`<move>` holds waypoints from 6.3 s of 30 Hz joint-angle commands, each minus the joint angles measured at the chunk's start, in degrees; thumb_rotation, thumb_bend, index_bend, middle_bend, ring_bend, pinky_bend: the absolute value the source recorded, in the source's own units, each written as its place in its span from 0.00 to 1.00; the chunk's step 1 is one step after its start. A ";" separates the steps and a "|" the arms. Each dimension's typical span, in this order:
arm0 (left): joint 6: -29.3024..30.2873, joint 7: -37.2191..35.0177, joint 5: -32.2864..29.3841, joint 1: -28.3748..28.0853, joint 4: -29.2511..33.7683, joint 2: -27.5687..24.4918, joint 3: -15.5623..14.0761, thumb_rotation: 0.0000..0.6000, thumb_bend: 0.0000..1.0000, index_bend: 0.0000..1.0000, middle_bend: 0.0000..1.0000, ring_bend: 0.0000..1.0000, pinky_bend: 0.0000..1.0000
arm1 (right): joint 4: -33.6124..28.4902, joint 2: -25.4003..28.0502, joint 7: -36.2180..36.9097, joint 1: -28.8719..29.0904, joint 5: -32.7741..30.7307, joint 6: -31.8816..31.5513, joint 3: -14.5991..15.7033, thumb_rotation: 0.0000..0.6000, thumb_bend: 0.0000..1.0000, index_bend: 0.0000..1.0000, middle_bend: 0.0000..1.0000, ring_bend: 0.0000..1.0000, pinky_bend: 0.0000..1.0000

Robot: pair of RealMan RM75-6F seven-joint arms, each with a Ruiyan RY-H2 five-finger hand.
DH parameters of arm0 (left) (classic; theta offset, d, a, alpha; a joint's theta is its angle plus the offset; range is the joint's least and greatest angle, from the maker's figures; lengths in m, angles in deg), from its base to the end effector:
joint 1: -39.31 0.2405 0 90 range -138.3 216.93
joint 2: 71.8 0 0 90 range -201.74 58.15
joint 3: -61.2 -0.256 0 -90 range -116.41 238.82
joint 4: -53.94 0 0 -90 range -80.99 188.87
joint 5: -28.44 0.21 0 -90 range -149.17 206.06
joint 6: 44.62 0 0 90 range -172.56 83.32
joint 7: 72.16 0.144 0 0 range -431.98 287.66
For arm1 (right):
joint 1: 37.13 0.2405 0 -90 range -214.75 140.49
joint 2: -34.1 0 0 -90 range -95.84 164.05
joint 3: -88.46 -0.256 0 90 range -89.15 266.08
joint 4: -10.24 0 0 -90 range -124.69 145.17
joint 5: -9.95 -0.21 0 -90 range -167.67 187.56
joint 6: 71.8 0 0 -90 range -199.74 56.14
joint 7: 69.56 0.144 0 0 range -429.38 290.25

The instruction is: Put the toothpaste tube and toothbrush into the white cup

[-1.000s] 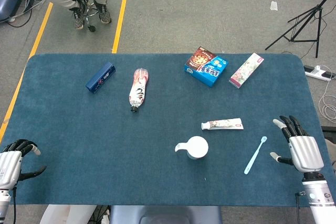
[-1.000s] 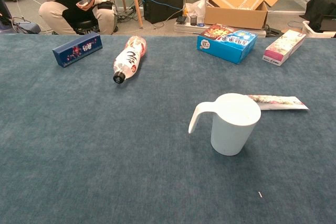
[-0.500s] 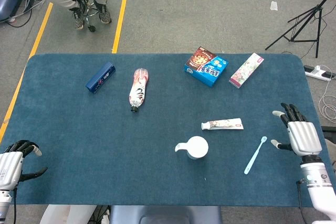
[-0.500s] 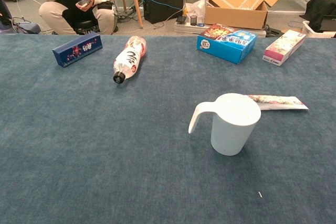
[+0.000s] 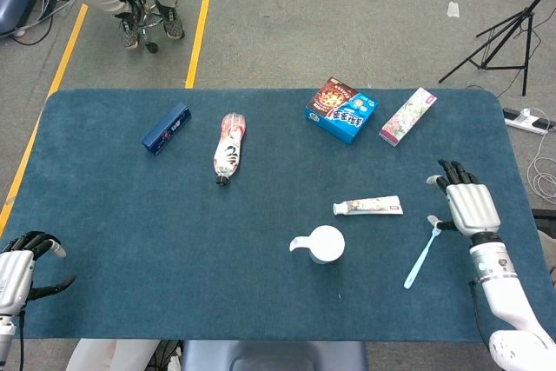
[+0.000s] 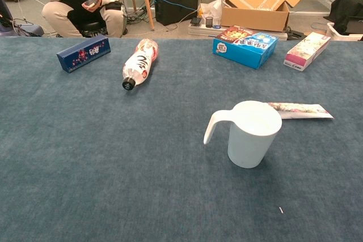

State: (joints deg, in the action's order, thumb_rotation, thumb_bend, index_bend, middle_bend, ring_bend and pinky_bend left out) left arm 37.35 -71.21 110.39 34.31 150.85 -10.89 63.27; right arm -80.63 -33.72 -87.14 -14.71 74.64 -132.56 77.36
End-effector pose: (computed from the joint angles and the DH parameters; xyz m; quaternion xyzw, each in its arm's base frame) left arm -0.3123 0.1773 0.1640 -0.5859 -0.4240 -0.3604 0.5892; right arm -0.2870 -0.2975 0.1206 0.6513 -0.4011 0.2818 0.5792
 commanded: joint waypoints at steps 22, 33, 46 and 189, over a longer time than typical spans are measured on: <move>-0.80 0.46 -1.07 -0.03 0.79 -0.60 0.06 1.00 0.00 0.51 0.38 0.23 0.28 | 2.68 -8.98 -13.74 11.24 -13.98 7.63 1.26 1.00 0.16 0.36 0.07 0.00 0.20; -1.05 0.58 -1.64 0.03 1.28 -1.04 0.12 1.00 0.00 0.51 0.38 0.23 0.28 | 3.89 -12.12 -17.99 16.01 -19.61 8.94 1.85 1.00 0.18 0.37 0.07 0.00 0.19; -1.20 0.70 -2.11 0.15 1.89 -1.56 0.14 1.00 0.00 0.51 0.38 0.23 0.28 | 6.73 -15.81 -22.62 20.84 -26.07 9.14 2.93 1.00 0.18 0.38 0.07 0.00 0.19; -2.67 4.61 -4.04 -0.16 2.75 -0.91 -0.20 1.00 0.00 0.51 0.38 0.23 0.28 | -44.12 12.73 -21.36 12.15 0.33 -10.19 5.96 1.00 0.35 0.65 0.16 0.00 0.19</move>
State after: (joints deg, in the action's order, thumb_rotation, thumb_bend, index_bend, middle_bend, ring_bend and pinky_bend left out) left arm 34.68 -66.60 106.35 34.15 153.60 -11.80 63.06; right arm -124.75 -20.97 -108.47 -2.54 74.94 -142.78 83.30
